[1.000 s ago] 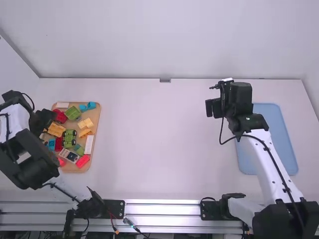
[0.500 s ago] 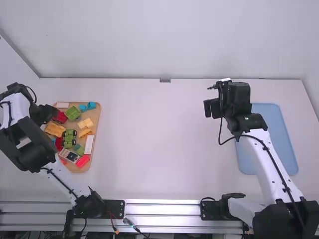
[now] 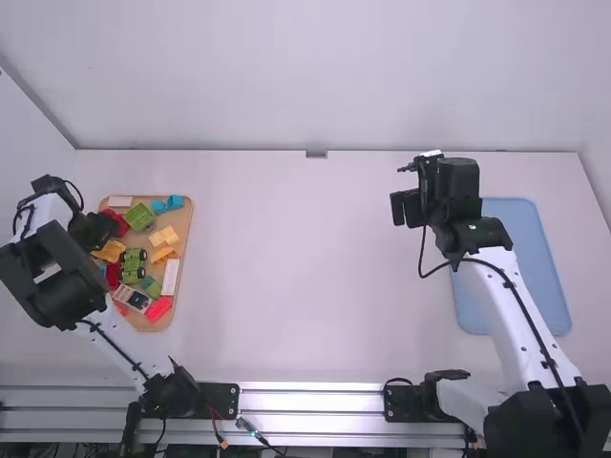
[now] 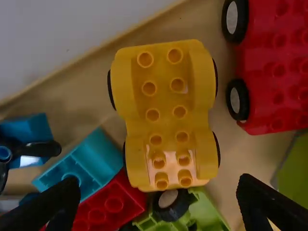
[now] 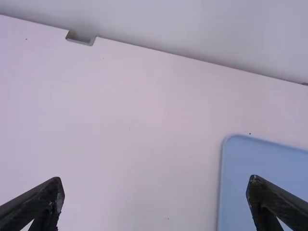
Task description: Assemble lego blocks to make yellow taxi
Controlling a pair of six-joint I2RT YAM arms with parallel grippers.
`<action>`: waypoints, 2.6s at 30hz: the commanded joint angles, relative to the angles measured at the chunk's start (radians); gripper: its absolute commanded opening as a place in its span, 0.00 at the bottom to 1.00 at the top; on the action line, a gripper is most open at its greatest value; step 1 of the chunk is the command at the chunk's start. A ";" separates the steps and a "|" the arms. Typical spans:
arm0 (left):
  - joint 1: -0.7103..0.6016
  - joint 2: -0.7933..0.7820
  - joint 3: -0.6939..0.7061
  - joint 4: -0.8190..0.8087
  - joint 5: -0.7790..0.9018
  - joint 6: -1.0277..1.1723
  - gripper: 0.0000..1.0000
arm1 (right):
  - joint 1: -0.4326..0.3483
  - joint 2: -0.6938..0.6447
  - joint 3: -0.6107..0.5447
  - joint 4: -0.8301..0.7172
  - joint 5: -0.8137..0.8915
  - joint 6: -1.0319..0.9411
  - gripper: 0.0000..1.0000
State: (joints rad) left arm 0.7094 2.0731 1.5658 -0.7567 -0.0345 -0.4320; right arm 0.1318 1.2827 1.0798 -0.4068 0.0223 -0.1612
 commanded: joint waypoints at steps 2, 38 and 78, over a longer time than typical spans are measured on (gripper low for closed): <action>-0.003 0.009 -0.040 0.040 -0.001 0.041 0.87 | 0.000 0.006 0.034 -0.002 0.001 0.003 0.99; -0.003 0.009 -0.179 0.238 0.015 0.021 0.60 | 0.000 0.006 0.034 -0.014 0.004 0.002 0.99; -0.857 -0.489 -0.289 0.065 0.069 0.556 0.06 | -0.049 -0.032 0.034 -0.059 0.000 0.090 0.99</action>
State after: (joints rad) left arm -0.0654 1.5940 1.3231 -0.6796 -0.0475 -0.1261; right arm 0.0998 1.2800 1.0798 -0.4561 0.0216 -0.0963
